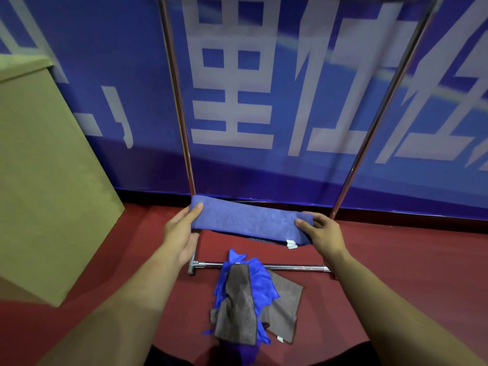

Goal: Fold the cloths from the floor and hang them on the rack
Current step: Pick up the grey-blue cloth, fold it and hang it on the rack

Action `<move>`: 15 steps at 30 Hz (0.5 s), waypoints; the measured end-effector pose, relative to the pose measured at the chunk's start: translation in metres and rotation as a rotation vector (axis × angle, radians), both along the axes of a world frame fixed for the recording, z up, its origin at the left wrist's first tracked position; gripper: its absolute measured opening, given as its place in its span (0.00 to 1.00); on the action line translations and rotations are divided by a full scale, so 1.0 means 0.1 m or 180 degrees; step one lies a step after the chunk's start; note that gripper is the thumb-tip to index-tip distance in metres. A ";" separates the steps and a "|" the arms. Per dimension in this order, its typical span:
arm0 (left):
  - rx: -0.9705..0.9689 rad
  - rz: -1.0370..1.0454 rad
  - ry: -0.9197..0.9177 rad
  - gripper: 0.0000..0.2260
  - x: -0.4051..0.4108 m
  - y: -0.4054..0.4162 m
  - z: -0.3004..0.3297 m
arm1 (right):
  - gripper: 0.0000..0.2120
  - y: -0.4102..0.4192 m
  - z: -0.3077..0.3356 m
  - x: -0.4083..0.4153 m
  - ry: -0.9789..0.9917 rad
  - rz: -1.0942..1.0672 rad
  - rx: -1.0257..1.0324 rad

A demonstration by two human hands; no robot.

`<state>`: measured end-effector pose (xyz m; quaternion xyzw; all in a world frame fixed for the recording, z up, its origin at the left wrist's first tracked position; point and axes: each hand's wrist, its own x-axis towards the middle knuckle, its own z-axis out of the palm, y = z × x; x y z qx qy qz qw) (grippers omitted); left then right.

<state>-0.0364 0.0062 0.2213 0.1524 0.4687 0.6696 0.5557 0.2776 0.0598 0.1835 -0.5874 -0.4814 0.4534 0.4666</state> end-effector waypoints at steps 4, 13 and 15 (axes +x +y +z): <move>0.0142 -0.0057 0.1222 0.07 -0.03 0.04 -0.04 | 0.14 -0.04 -0.06 0.09 -0.0646 0.0361 -0.0148; 0.0435 -0.2245 0.4910 0.07 0.09 -0.02 -0.12 | 0.25 -0.27 0.21 -0.54 -0.1293 0.1991 0.0330; 0.0351 -0.2498 0.5056 0.09 0.14 -0.04 -0.07 | 0.27 -0.32 0.21 -0.63 -0.1404 0.2220 0.0392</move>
